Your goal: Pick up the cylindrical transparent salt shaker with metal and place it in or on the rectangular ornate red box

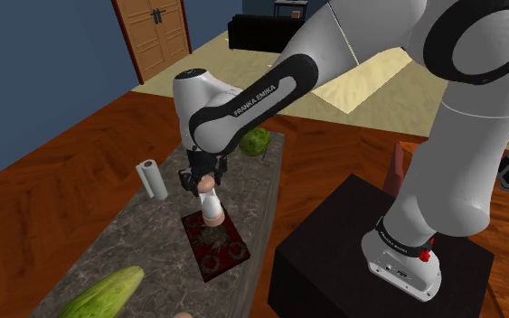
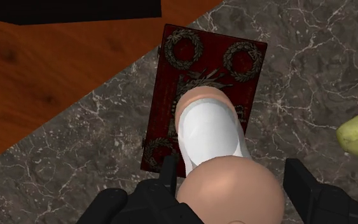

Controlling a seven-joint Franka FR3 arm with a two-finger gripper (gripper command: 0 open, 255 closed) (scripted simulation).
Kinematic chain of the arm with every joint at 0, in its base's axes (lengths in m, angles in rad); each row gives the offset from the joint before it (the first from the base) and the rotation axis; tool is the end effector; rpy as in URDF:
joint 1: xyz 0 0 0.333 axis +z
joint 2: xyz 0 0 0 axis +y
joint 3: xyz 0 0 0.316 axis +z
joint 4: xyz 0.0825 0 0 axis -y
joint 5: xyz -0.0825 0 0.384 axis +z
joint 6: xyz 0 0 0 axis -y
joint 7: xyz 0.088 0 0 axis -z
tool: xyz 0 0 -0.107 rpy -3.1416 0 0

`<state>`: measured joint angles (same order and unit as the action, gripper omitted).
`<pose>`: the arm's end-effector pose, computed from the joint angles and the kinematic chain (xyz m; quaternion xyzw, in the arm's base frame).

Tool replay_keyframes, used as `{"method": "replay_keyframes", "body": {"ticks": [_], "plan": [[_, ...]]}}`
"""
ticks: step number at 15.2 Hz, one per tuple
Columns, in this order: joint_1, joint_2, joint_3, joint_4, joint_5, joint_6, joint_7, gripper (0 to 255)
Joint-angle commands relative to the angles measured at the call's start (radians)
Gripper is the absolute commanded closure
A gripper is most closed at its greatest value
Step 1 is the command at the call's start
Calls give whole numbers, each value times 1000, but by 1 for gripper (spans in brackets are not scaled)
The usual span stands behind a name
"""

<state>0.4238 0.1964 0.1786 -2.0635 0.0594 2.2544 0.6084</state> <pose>0.4773 0.3275 0.3407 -0.9989 0.0234 0.0242 0.0323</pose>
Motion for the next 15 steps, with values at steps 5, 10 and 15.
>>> {"method": "replay_keyframes", "body": {"ticks": [5,10,15], "plan": [[4,48,-1,-22,-7,70,4,255],[7,92,-4,-36,-14,128,5,255],[11,140,-8,-46,-22,185,6,255]]}}
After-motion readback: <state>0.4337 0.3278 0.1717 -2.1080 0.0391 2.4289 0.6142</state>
